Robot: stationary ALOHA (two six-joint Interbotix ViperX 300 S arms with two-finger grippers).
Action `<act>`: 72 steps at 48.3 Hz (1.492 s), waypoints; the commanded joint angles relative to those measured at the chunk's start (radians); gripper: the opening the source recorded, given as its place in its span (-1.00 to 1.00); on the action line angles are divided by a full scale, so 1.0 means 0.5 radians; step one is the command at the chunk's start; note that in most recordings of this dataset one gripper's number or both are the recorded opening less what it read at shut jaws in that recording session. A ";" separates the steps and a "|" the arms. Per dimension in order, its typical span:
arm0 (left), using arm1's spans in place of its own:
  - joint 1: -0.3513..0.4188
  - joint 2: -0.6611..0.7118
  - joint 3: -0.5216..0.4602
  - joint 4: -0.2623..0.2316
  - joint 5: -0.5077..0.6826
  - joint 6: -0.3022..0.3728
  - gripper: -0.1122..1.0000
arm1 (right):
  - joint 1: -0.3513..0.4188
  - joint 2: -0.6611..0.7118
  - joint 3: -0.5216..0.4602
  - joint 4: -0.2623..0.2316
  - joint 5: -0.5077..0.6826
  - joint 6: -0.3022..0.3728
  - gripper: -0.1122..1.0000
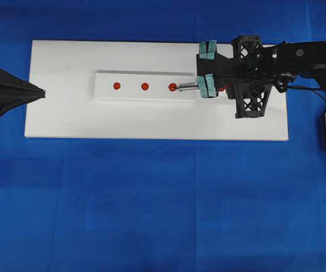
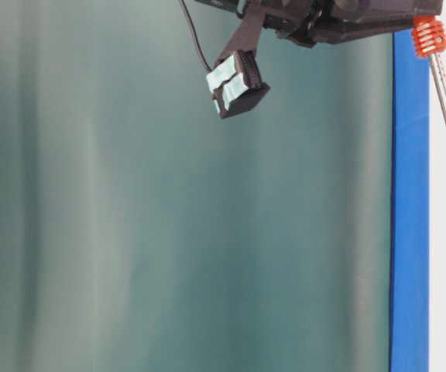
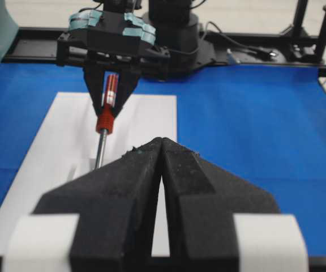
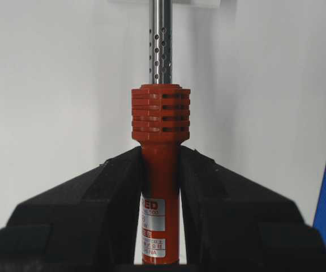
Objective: Touch the tip of the soldering iron to the mark.
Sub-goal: 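Carry the iron back down to the blue table surface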
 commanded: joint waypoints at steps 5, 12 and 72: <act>0.003 0.009 -0.018 0.003 -0.018 -0.003 -0.80 | -0.006 -0.190 -0.101 0.003 0.058 -0.003 -0.69; 0.003 0.009 -0.021 0.003 -0.021 -0.003 -0.80 | -0.006 -0.328 -0.175 -0.006 0.199 -0.006 -0.69; -0.003 0.009 -0.021 0.003 -0.031 -0.006 -0.80 | 0.561 -0.531 -0.233 -0.052 0.393 0.638 -0.69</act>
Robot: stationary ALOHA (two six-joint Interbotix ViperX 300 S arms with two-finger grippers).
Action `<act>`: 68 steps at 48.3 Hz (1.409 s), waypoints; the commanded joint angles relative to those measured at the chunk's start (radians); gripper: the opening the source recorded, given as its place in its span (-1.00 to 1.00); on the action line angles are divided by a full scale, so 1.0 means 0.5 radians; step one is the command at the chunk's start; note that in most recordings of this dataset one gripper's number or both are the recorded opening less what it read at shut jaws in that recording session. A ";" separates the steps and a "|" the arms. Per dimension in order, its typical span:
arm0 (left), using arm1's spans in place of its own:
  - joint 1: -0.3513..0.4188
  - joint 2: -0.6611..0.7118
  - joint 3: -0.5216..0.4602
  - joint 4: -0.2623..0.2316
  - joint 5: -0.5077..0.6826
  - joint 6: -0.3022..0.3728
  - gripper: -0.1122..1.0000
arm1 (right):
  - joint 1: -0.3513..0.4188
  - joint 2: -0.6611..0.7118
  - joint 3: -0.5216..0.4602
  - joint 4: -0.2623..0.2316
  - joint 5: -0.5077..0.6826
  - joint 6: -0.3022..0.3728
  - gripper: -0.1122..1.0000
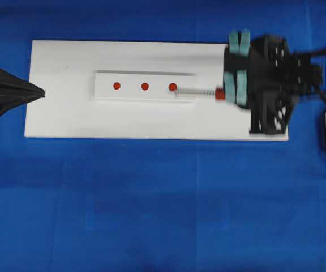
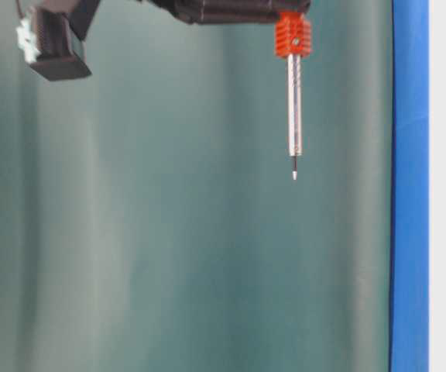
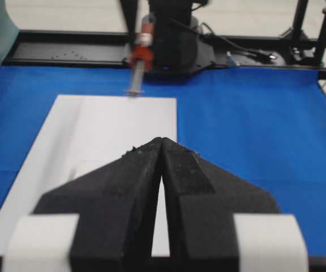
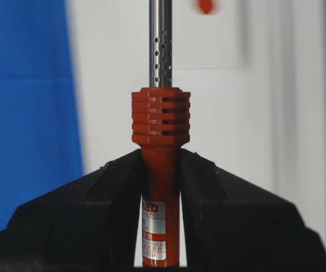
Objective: Touch the tip of the soldering iron to the mark.
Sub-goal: 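Carry the iron back down to the blue table surface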
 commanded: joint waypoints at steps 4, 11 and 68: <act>-0.009 0.009 -0.018 0.003 -0.031 -0.015 -0.80 | 0.261 -0.025 -0.021 -0.067 -0.006 0.236 -0.69; -0.025 0.009 -0.018 0.003 -0.043 -0.028 -0.80 | 0.540 -0.006 -0.031 -0.209 -0.006 0.565 -0.69; -0.031 0.009 -0.018 0.003 -0.067 -0.064 -0.80 | 0.650 1.022 -0.960 -0.503 -0.132 0.877 -0.69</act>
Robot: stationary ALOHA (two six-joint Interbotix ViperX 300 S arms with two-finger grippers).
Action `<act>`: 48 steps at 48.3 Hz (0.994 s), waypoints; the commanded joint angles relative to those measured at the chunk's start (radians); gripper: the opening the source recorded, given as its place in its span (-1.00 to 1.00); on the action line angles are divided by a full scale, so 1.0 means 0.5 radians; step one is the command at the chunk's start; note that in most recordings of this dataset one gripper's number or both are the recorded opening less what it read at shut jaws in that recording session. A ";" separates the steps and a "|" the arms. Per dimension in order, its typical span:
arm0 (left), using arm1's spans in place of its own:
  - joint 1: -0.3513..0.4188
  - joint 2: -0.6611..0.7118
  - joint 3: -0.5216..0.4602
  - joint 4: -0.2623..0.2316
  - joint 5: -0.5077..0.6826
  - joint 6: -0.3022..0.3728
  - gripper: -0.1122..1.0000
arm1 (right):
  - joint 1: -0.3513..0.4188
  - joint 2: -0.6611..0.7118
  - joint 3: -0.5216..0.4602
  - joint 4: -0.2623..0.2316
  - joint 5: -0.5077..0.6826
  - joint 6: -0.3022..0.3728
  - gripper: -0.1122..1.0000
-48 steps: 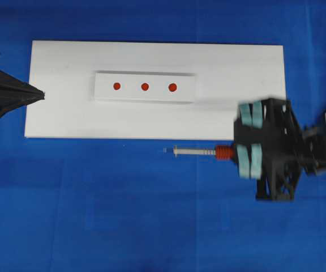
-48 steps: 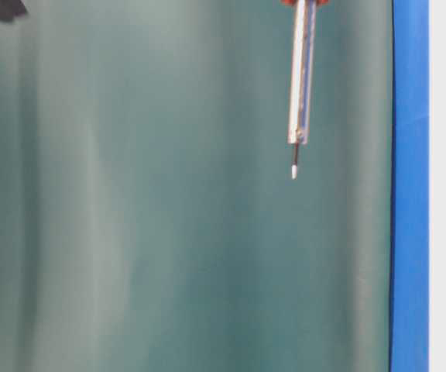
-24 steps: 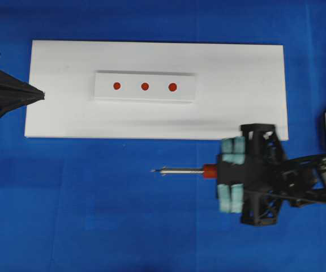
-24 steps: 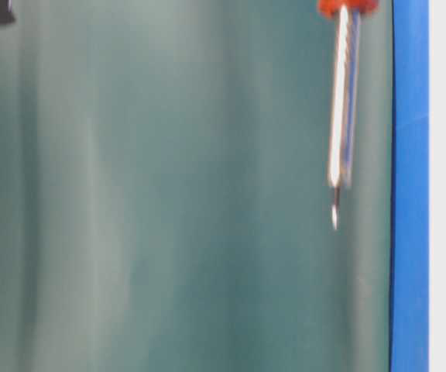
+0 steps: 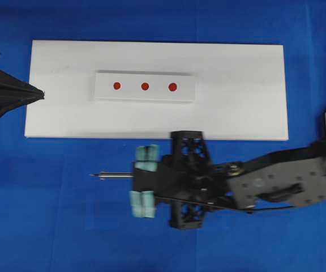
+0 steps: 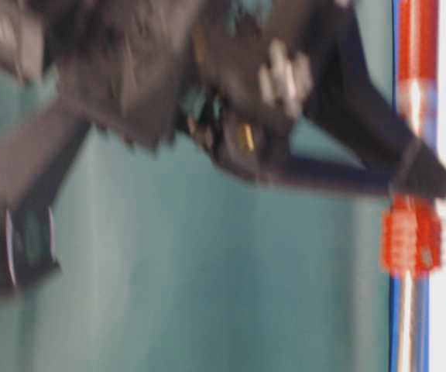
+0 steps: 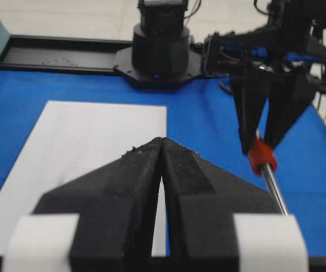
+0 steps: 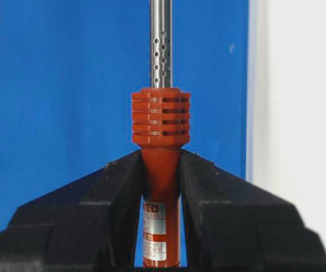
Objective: Touch the tip of the soldering iron to the mark.
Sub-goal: 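Carry the iron back down to the blue table surface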
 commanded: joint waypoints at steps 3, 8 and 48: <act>-0.003 0.009 -0.018 0.003 -0.018 -0.003 -0.80 | -0.021 0.028 -0.147 -0.009 -0.012 -0.012 -0.69; -0.003 0.009 -0.018 0.003 -0.009 -0.003 -0.80 | -0.025 0.043 -0.163 -0.006 -0.012 -0.012 -0.69; -0.003 0.009 -0.018 0.003 -0.012 -0.003 -0.80 | -0.028 0.365 0.190 0.043 -0.825 0.089 -0.69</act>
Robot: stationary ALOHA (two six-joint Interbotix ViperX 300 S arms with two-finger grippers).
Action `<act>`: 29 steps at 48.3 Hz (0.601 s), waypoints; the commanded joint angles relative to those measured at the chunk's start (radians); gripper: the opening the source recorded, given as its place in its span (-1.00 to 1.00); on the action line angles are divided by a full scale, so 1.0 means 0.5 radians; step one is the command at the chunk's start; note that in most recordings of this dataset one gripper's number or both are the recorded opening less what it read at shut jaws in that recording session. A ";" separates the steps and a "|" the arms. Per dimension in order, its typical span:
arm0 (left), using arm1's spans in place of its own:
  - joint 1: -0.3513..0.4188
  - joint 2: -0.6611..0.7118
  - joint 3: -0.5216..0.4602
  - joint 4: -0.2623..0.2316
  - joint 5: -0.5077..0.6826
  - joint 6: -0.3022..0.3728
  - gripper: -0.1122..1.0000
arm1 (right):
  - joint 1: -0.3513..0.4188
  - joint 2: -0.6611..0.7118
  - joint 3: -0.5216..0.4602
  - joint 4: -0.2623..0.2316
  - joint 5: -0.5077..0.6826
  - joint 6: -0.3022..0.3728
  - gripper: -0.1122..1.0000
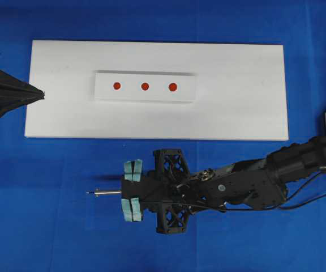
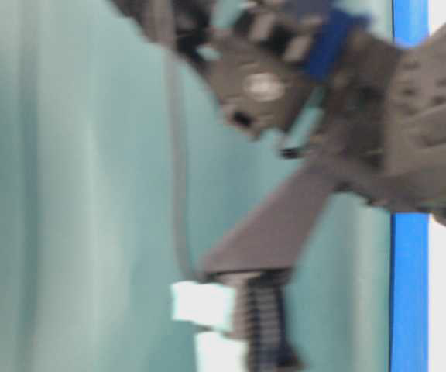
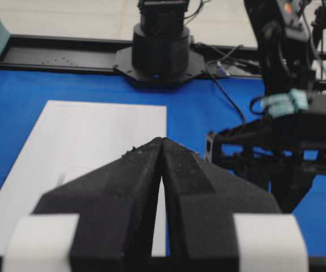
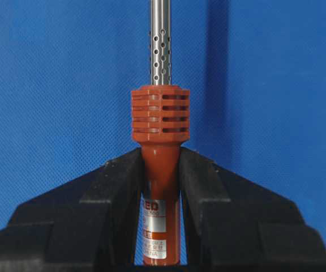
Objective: Touch the tip of the soldering iron to the mark.
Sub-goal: 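Carry the iron back down to the blue table surface, then lower the iron onto the table and open the right gripper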
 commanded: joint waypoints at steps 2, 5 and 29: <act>-0.003 0.009 -0.015 0.003 -0.012 0.000 -0.80 | -0.009 0.003 0.021 0.000 -0.138 0.003 -0.69; -0.003 0.009 -0.018 0.003 -0.012 0.000 -0.80 | -0.006 0.025 0.031 0.000 -0.193 0.003 -0.69; -0.003 0.009 -0.018 0.003 -0.006 0.000 -0.80 | -0.018 0.061 0.055 0.000 -0.288 0.006 -0.68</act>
